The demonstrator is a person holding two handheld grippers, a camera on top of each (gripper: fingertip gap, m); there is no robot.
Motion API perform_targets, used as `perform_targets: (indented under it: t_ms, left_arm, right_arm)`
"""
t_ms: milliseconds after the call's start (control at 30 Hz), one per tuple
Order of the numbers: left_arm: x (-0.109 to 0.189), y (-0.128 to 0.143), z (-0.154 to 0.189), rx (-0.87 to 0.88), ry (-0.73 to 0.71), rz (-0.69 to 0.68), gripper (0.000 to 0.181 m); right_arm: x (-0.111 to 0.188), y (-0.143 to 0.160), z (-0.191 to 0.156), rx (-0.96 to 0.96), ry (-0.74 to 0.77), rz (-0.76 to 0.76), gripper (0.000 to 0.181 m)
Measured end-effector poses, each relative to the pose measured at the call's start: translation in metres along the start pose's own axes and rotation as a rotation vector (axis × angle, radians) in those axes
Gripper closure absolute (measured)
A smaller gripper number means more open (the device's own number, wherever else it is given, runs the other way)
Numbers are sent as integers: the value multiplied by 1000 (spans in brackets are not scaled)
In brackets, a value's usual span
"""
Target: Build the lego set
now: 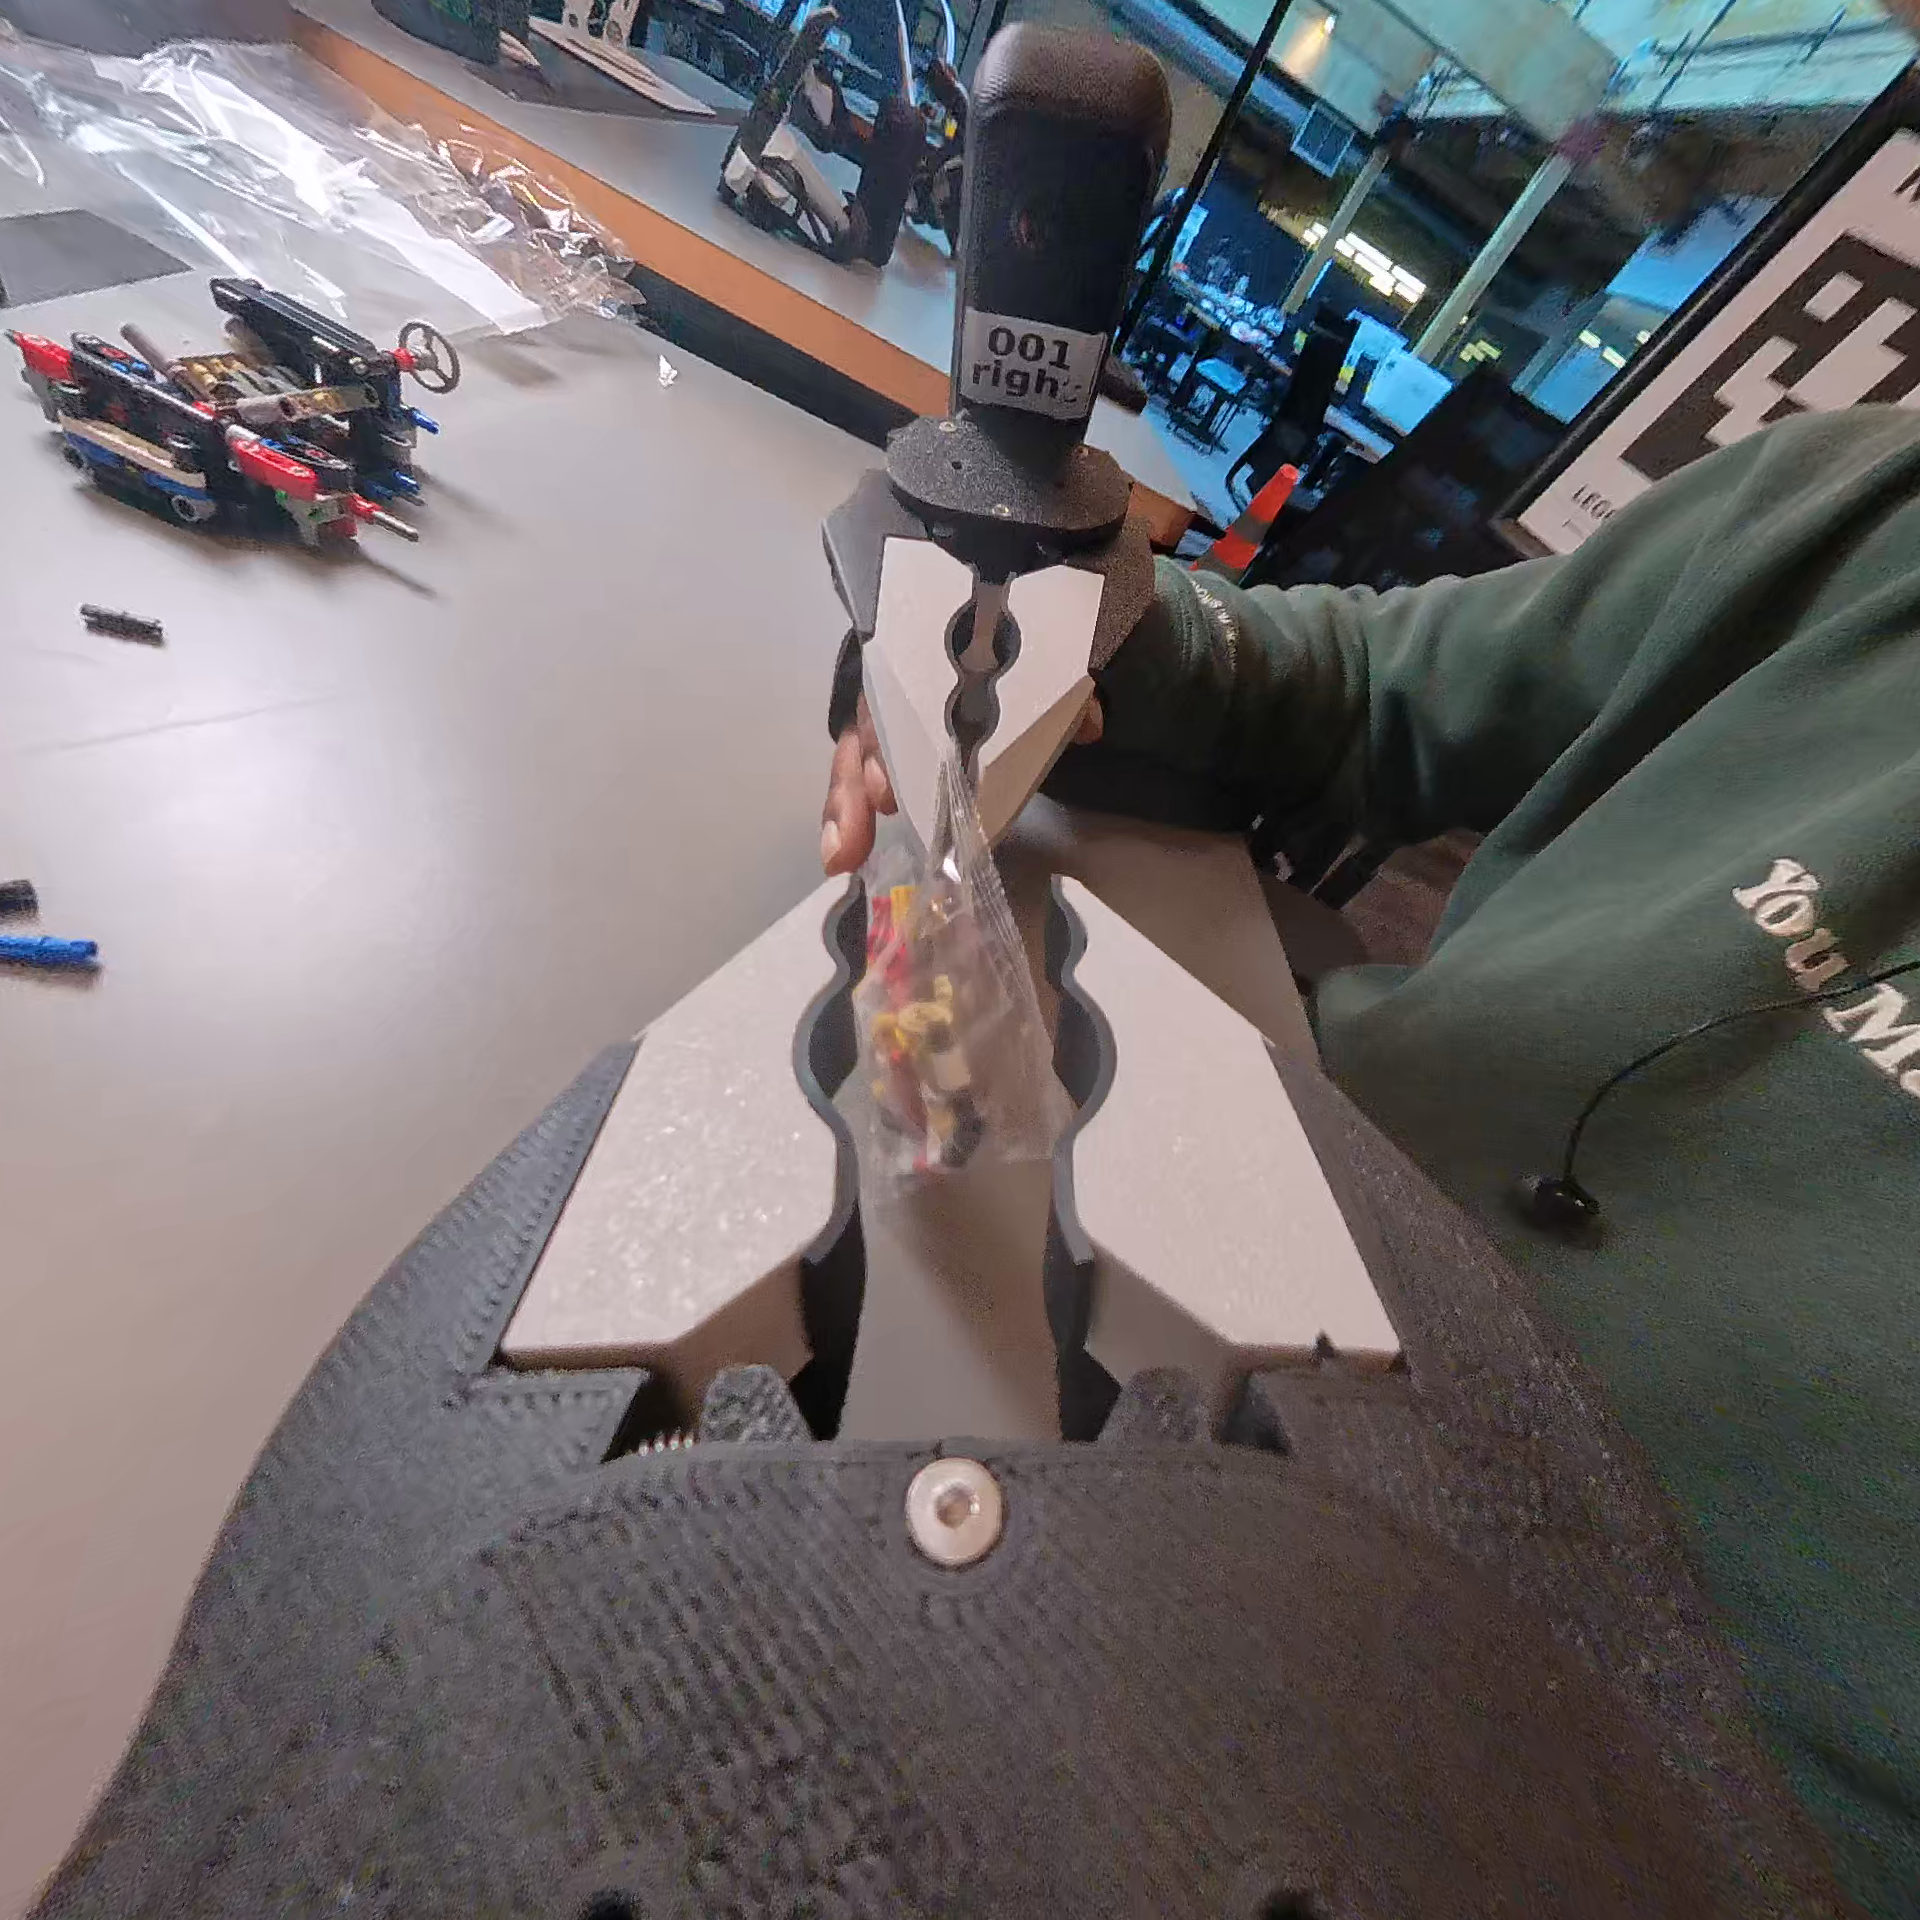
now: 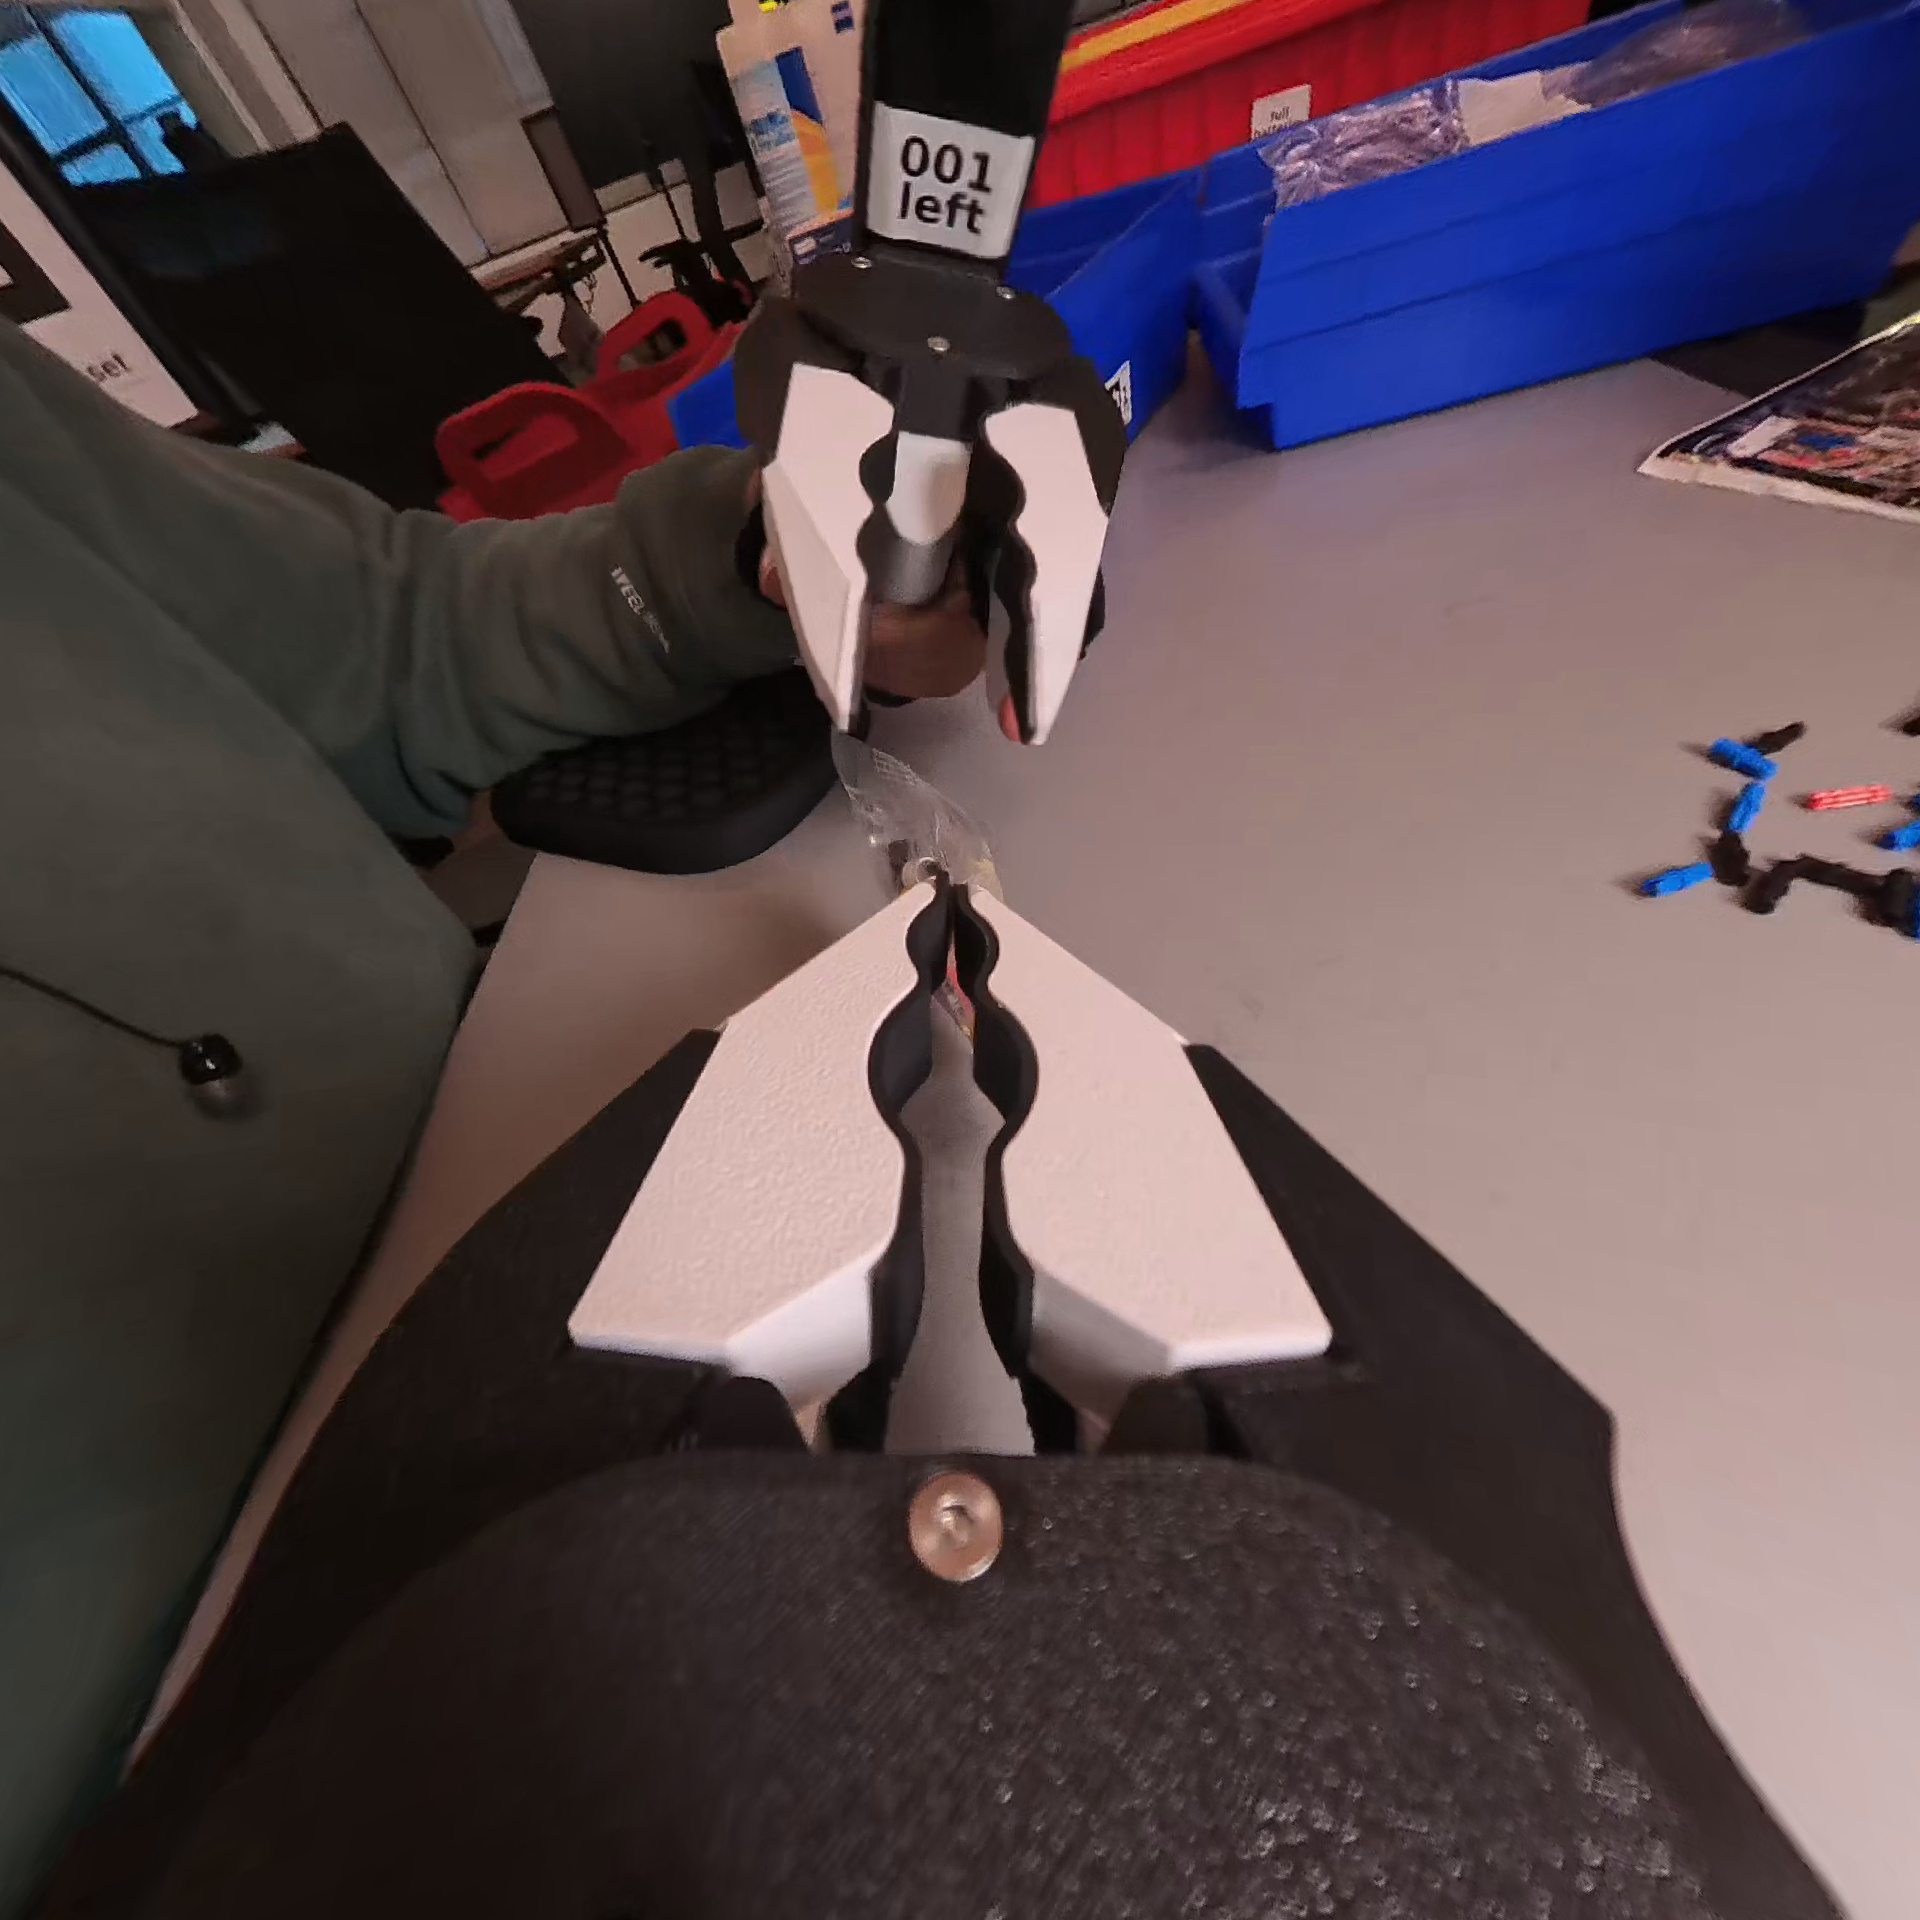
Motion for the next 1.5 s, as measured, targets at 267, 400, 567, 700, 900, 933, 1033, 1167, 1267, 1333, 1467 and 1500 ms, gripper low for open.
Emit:
perform_targets:
  t_ms: [267, 400, 567, 700, 900, 933, 1033, 1167, 1267, 1333, 1467, 1500]
  left_arm:
    - [-15, 13, 5, -49, -71, -134, 181]
    - [-16, 23, 6, 135, 42, -187, 181]
    - [-22, 34, 8, 330, 175, -233, 181]
    - [-26, 41, -2, 374, 154, -249, 181]
    - [-27, 37, -6, 273, 91, -205, 173]
    - [-27, 36, -5, 250, 84, -199, 173]
    - [-29, 34, -3, 197, 63, -186, 177]
    - [-32, 34, -5, 163, 29, -188, 181]
    - [-33, 33, -4, 143, 17, -183, 181]
    - [-33, 33, -4, 132, 11, -183, 181]
    - [-35, 35, -4, 122, 8, -192, 181]
    - [-35, 35, -3, 123, 12, -193, 181]
  right_arm:
    - [-14, 4, -13, -188, -65, 23, 181]
    - [-9, 8, -16, -187, -138, 23, 172]
    - [-8, 9, -17, -156, -140, -3, 180]
    - [-8, 15, -19, -157, -146, -26, 181]
    - [-9, 20, -17, -126, -103, -45, 181]
    - [-9, 20, -17, -122, -99, -47, 181]
    - [-10, 20, -17, -108, -92, -51, 181]
    - [-10, 21, -18, -86, -84, -50, 181]
    - [-8, 21, -17, -62, -72, -50, 181]
    - [-9, 21, -18, -33, -57, -58, 181]
    - [-9, 22, -20, 8, -48, -78, 181]
    - [-9, 22, -20, 12, -51, -77, 181]
Point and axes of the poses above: each gripper's, where its closed fingertips meet, x back along the fingers, y out of its underside, z = x × y across the jaws, the point moved 4 cm from there along x, back along the fingers, and after that the axes turned 11 degrees about x, right-handed, at the moved point
